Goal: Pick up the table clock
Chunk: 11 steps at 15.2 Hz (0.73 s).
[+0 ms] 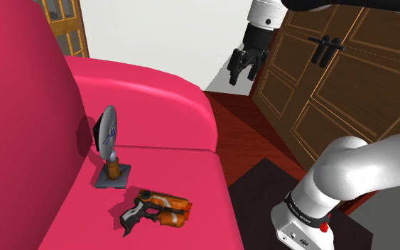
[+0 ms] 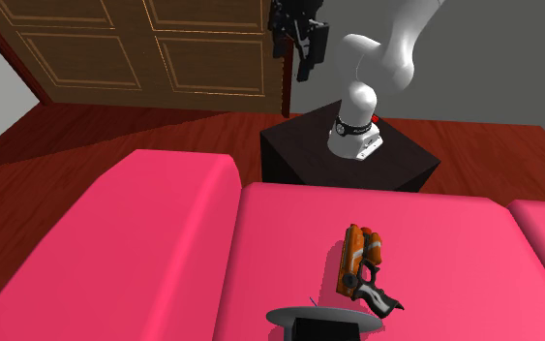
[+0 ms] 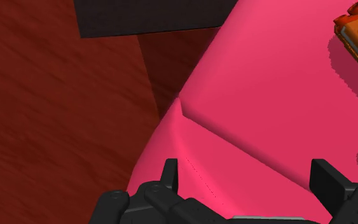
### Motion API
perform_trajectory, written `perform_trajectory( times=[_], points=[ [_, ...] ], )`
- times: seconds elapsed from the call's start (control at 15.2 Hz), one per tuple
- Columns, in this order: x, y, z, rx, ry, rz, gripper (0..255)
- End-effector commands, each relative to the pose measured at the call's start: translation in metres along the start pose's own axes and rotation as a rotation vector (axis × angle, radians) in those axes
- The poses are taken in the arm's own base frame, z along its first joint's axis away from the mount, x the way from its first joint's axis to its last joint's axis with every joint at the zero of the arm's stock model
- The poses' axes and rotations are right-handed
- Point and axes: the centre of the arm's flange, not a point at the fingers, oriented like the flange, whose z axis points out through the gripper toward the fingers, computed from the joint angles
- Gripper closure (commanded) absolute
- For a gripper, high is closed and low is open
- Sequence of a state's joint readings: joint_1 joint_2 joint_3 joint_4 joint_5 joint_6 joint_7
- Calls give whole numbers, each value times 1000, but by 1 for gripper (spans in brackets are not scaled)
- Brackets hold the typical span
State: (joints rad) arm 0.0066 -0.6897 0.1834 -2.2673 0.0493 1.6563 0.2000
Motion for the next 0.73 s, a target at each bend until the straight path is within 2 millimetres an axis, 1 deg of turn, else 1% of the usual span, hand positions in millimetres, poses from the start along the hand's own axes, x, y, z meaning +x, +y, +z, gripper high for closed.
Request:
perform_trajectory(
  times=[0.0, 0.66],
  points=[
    [9, -23, 9, 9, -4, 27, 0],
    [54, -138, 40, 48, -26, 149, 0]
  ],
)
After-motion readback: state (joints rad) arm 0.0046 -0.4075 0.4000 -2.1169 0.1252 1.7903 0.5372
